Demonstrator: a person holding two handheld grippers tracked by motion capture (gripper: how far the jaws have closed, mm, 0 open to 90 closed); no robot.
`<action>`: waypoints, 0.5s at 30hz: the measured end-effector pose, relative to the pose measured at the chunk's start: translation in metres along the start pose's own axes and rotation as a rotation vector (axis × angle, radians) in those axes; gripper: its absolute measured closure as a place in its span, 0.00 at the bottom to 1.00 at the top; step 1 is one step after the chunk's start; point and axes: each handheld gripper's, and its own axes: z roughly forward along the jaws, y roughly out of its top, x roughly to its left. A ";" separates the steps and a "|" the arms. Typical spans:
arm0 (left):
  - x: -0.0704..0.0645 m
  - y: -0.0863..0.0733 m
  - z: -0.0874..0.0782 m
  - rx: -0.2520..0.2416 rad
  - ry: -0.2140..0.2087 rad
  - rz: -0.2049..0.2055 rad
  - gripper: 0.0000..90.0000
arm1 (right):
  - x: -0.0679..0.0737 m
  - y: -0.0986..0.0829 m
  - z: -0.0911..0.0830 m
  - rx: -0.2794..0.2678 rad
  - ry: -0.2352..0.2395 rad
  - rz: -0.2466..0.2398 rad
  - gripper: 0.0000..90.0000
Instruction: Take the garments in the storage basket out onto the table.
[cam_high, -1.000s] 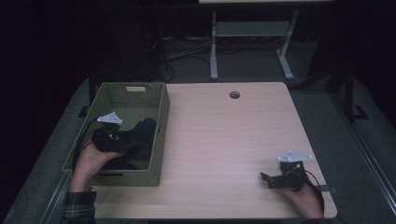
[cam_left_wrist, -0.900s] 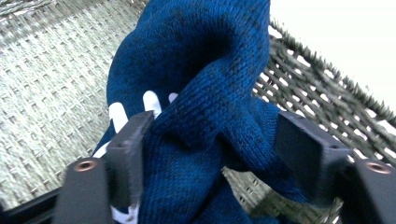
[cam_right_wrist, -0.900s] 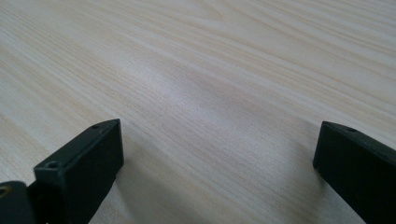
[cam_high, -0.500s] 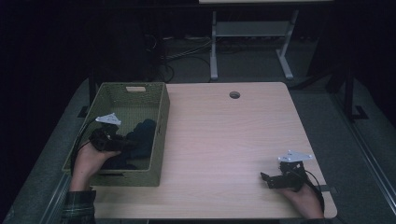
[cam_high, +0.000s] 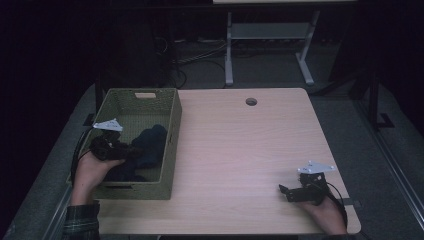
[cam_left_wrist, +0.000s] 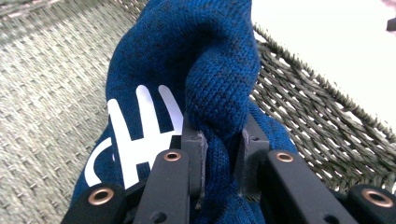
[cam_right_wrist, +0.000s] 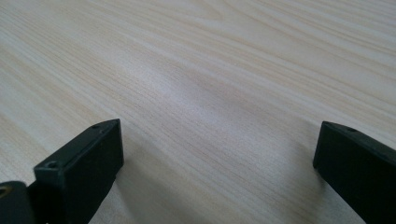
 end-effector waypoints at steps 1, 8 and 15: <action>0.000 0.000 -0.002 -0.007 0.002 0.002 0.85 | 0.000 0.000 0.000 0.000 0.000 0.000 0.01; 0.000 0.004 -0.018 -0.040 0.005 0.005 0.86 | 0.000 0.000 0.000 0.000 0.000 0.000 0.01; -0.004 0.011 -0.032 -0.104 0.034 0.011 0.86 | 0.000 0.000 0.000 0.000 0.000 0.000 0.01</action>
